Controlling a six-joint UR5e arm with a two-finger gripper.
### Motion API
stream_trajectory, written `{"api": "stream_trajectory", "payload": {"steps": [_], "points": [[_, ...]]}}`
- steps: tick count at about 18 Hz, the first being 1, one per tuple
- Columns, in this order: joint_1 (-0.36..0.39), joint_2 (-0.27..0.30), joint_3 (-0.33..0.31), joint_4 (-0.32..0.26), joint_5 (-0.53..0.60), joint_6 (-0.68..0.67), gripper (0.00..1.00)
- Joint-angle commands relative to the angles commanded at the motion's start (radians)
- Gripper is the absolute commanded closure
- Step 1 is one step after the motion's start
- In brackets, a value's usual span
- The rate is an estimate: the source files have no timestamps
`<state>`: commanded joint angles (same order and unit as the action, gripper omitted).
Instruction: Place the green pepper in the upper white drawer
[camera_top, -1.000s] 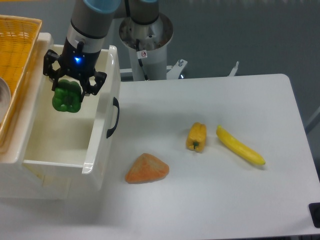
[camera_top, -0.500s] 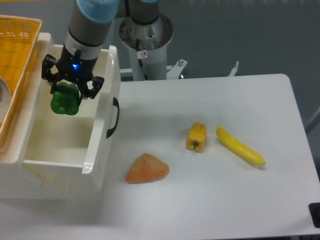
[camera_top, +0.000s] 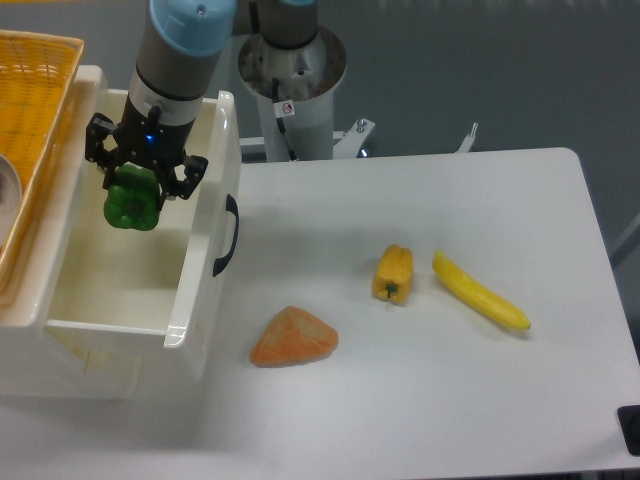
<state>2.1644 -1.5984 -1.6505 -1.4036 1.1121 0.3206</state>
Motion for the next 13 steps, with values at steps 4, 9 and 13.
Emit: {"api": "stream_trajectory", "payload": {"steps": [4,9,13], "points": [[-0.002,0.005,-0.002,0.003,0.018,0.003,0.12],[0.000,0.014,-0.002,0.002,0.031,0.003,0.01],[0.000,0.015,-0.002,0.003,0.031,0.003,0.00]]}}
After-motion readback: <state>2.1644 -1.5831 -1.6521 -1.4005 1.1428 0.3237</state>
